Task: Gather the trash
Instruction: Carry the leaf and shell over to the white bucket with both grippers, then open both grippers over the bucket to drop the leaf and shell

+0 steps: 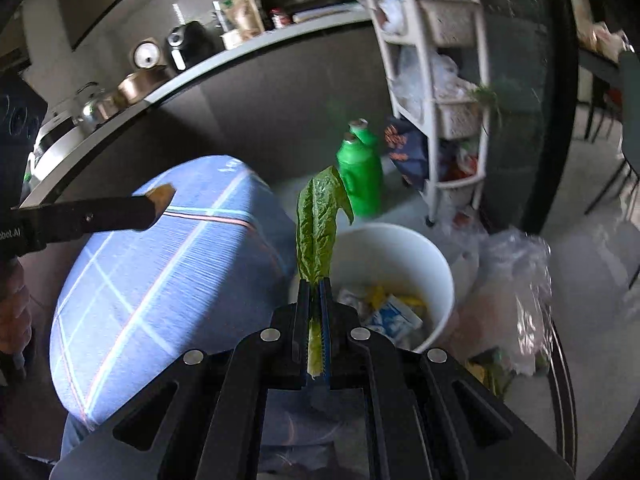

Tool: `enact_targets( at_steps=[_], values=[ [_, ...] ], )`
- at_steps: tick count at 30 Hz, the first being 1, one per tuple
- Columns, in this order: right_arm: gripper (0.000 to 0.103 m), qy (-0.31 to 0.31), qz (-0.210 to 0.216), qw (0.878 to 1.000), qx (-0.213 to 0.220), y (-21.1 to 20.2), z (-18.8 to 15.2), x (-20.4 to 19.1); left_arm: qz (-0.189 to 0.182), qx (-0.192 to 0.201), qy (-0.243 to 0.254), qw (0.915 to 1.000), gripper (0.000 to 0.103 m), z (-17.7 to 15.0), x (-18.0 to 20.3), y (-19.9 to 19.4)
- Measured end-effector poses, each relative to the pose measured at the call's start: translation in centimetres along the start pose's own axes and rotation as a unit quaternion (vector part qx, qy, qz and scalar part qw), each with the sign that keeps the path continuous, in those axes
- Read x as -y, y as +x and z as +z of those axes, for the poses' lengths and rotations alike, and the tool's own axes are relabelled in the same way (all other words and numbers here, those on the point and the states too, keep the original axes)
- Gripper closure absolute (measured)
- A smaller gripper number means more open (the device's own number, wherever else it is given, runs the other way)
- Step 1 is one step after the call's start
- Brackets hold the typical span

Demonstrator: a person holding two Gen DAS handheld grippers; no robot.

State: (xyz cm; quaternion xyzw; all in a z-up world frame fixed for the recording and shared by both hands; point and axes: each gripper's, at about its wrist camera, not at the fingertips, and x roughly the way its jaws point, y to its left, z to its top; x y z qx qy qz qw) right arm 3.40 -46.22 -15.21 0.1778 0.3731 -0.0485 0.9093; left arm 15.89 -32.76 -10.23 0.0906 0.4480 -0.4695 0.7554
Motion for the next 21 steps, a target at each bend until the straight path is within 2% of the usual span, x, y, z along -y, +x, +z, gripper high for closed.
enact_targets(
  at_steps=[8,13,15,16,17,19,21],
  values=[
    [0.098,0.023,-0.007,0.999,-0.034,4.1,-1.2,3.5,-0.013,-0.040,0.000,0.9991,0.087,1.4,1.2,7.2],
    [0.097,0.020,-0.004,0.998,-0.052,7.0,-0.9,4.9,-0.005,-0.062,-0.002,0.9981,0.086,1.8,0.8,11.1],
    [0.095,0.006,-0.003,0.998,-0.057,8.3,-0.8,5.1,0.003,-0.060,-0.001,0.9982,0.074,2.1,0.6,11.9],
    [0.082,-0.002,-0.004,0.998,-0.059,8.7,-0.8,5.2,0.014,-0.054,-0.005,0.9984,0.050,2.4,0.3,12.2],
    [0.056,-0.014,-0.012,0.998,-0.059,9.1,-0.9,5.1,0.021,-0.044,-0.010,0.9988,0.032,2.5,0.2,12.2],
    [0.038,-0.031,-0.011,0.998,-0.051,9.3,-1.1,5.0,0.030,-0.017,-0.028,0.9990,0.018,2.9,-0.6,11.5],
    [0.029,-0.033,-0.007,0.998,-0.043,8.9,-1.2,5.0,0.034,0.003,-0.046,0.9983,0.005,3.1,-1.2,10.6]
  ],
)
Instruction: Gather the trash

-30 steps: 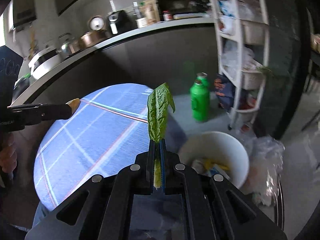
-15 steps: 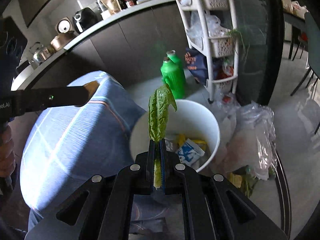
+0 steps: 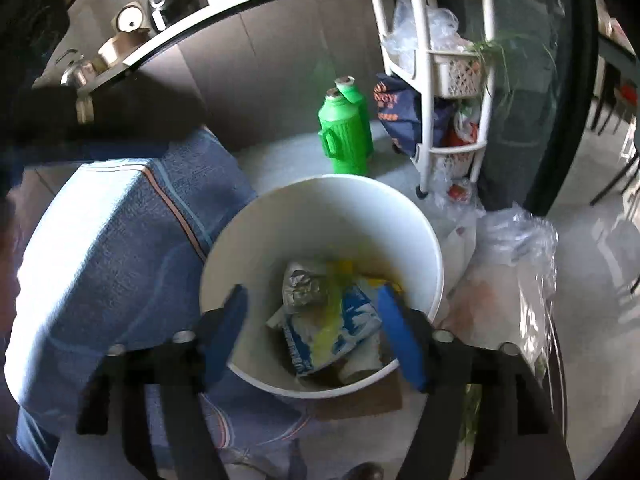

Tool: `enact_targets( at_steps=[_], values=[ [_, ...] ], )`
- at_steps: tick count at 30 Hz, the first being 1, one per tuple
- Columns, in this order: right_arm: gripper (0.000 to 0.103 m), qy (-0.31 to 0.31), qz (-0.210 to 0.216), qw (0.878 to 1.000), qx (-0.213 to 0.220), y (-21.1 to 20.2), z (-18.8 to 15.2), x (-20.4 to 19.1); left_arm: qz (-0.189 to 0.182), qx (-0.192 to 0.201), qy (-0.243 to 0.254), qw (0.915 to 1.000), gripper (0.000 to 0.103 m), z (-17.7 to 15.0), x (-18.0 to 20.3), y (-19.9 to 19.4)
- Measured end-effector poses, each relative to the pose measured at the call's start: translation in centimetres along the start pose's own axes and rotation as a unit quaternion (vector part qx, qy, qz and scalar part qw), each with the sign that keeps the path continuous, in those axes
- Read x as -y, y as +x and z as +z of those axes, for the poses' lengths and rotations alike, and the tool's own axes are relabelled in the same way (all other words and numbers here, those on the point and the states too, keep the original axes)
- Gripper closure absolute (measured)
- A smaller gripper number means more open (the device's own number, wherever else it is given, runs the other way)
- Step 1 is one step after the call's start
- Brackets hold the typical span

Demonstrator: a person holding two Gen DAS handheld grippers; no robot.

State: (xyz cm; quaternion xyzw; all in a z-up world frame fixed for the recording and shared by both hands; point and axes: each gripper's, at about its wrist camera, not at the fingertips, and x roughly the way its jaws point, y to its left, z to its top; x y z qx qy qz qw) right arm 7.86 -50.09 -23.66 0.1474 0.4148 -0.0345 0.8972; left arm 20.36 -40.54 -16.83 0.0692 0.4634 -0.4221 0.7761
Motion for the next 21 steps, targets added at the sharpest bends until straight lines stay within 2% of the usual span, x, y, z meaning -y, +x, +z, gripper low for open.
enact_targets(
  at_steps=[2,11,18,21],
  values=[
    [0.007,0.001,0.003,1.000,0.011,-0.5,-0.1,0.1,0.012,0.016,-0.016,0.9997,0.004,0.3,-0.6,-0.7],
    [0.009,0.005,0.002,1.000,0.016,-3.3,-0.3,-1.8,0.055,0.036,-0.047,0.9967,0.004,-0.7,-1.5,-4.2],
    [0.009,-0.012,-0.022,0.999,0.022,-7.1,0.8,-5.4,0.079,0.064,-0.063,0.9929,0.004,-2.5,-1.4,-10.3],
    [0.009,-0.034,-0.039,0.998,0.028,-9.2,1.3,-7.5,0.110,0.080,-0.069,0.9882,0.004,-3.4,-1.5,-13.7]
  ],
)
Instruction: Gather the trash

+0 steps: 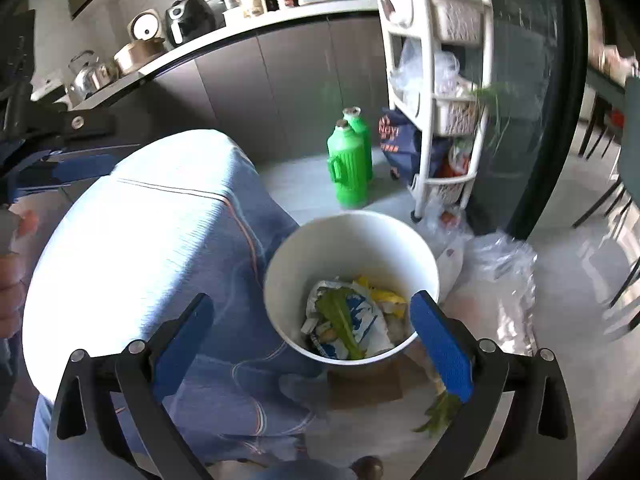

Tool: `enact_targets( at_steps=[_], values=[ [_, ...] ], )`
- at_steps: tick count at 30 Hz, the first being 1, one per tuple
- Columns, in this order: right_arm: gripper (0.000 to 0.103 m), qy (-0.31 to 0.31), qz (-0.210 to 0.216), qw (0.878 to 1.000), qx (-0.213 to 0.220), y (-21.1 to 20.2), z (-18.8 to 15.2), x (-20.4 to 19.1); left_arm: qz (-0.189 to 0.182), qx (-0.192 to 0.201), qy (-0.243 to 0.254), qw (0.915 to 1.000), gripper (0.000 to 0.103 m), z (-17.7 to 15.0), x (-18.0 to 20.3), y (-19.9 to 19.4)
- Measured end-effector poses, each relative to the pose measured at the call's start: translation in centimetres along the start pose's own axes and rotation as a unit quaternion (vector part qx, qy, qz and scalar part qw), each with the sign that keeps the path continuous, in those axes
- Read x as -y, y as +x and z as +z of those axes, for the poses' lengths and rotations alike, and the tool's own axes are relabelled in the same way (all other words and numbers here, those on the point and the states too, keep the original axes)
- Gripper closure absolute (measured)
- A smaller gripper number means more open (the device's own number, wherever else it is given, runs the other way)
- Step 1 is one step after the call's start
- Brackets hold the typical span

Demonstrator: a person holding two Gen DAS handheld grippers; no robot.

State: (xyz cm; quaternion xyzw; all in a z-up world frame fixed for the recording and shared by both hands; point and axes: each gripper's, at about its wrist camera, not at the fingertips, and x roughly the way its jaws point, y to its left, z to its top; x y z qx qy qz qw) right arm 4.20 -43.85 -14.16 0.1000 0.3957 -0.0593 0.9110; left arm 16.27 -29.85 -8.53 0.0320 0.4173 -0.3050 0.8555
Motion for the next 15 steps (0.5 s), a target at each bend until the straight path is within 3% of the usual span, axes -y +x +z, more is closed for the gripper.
enact_targets(
  at_steps=[7,15],
  values=[
    [0.009,-0.021,-0.023,0.999,0.022,-5.8,1.4,-4.5,0.092,0.039,-0.034,0.9944,0.004,-2.3,-3.4,-8.6],
    [0.009,-0.018,-0.018,0.998,0.054,-11.8,2.8,-10.0,0.163,0.046,-0.066,0.9833,0.004,-6.0,-7.7,-16.5]
  ],
)
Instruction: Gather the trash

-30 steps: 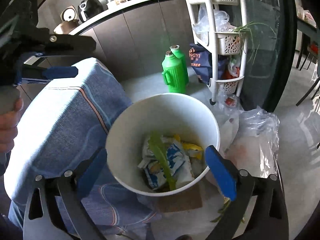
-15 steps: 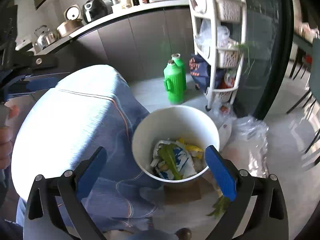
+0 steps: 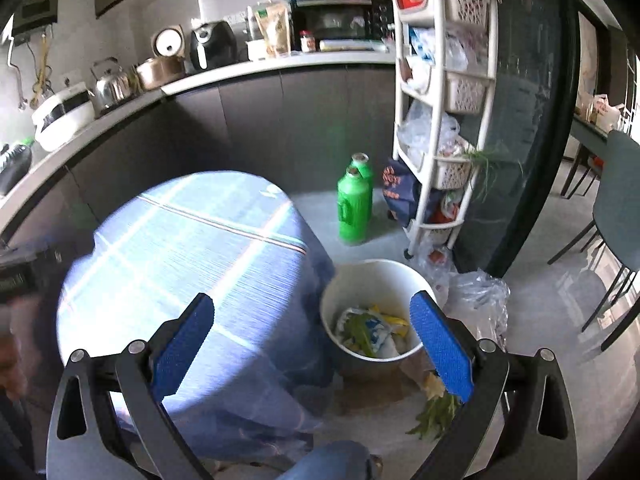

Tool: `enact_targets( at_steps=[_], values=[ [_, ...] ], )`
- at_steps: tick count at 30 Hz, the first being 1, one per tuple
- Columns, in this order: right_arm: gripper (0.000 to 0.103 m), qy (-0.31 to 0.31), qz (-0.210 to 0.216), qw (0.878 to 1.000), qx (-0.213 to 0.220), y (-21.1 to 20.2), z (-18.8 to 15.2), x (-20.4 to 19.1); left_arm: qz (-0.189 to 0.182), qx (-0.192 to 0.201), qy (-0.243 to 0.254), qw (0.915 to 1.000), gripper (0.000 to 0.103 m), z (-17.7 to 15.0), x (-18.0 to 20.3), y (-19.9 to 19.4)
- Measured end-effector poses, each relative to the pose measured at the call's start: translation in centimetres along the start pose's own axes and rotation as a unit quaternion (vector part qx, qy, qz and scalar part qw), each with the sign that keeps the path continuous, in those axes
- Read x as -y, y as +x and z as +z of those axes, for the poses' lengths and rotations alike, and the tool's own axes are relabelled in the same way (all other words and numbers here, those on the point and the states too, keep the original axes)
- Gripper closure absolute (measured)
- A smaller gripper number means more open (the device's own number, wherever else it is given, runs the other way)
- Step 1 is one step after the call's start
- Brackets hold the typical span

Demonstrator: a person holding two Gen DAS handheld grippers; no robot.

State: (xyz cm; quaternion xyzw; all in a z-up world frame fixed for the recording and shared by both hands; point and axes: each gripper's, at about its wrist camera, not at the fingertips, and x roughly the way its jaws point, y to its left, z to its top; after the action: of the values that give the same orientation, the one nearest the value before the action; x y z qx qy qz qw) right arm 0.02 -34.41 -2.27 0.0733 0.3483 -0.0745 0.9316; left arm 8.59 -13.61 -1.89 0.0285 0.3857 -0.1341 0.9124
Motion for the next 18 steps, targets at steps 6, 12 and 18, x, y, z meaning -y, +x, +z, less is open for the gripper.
enact_targets(
  at_steps=[6,12,18],
  values=[
    [0.009,-0.037,0.007,0.999,0.019,-2.9,1.0,-5.8,0.039,0.019,-0.015,0.9989,0.004,-1.2,-4.2,-4.5],
    [0.009,-0.053,0.010,0.998,0.036,-4.9,1.7,-10.0,0.060,0.037,-0.023,0.9972,0.004,-2.2,-7.1,-7.6],
    [0.009,-0.066,0.006,0.997,0.041,-5.9,2.0,-12.4,0.068,0.044,-0.033,0.9962,0.004,-2.7,-8.8,-9.2]
  ],
)
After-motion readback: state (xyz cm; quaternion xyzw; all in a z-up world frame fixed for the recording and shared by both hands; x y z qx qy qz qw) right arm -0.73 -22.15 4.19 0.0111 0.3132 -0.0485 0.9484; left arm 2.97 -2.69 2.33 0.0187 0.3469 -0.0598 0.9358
